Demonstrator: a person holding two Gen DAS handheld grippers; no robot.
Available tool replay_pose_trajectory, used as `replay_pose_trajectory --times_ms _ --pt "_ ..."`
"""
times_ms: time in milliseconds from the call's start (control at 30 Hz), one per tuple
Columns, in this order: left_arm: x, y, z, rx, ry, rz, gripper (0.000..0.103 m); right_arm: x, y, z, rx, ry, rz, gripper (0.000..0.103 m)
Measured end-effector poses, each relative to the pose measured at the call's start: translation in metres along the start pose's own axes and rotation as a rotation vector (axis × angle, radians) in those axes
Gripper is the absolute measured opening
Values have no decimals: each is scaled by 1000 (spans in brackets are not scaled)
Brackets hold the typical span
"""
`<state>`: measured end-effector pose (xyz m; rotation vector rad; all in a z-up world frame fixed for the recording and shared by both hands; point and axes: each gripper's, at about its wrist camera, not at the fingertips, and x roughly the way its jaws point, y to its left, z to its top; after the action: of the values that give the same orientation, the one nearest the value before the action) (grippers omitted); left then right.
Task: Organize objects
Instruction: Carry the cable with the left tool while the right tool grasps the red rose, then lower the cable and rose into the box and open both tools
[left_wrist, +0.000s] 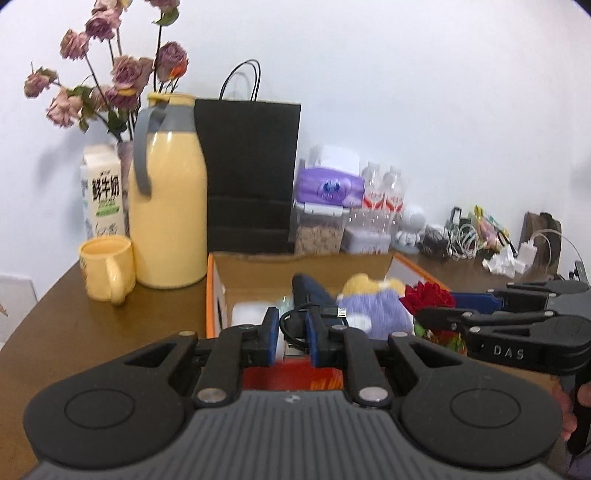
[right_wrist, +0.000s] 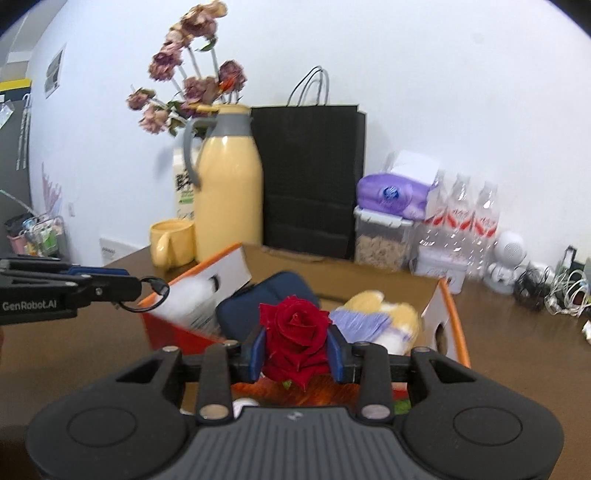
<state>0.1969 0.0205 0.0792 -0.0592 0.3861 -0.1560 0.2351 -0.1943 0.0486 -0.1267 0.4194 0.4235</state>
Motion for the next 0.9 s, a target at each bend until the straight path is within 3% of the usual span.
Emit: replay_pose_trajectory --times_ms 200,400,700,833,900 --pt "30 -2 21 -18 -22 20 16 20 -27 15 29 -12 -75 33" --pt "68 -1 33 -38 -15 58 16 49 -55 19 52 31 -145 33" --pt "116 3 31 -47 44 92 17 78 -83 7 81 96 -165 33" --pt "128 8 28 -51 75 116 18 87 -89 6 96 113 -159 40" --pt "130 10 26 -53 80 121 24 90 -91 5 107 116 -154 45"
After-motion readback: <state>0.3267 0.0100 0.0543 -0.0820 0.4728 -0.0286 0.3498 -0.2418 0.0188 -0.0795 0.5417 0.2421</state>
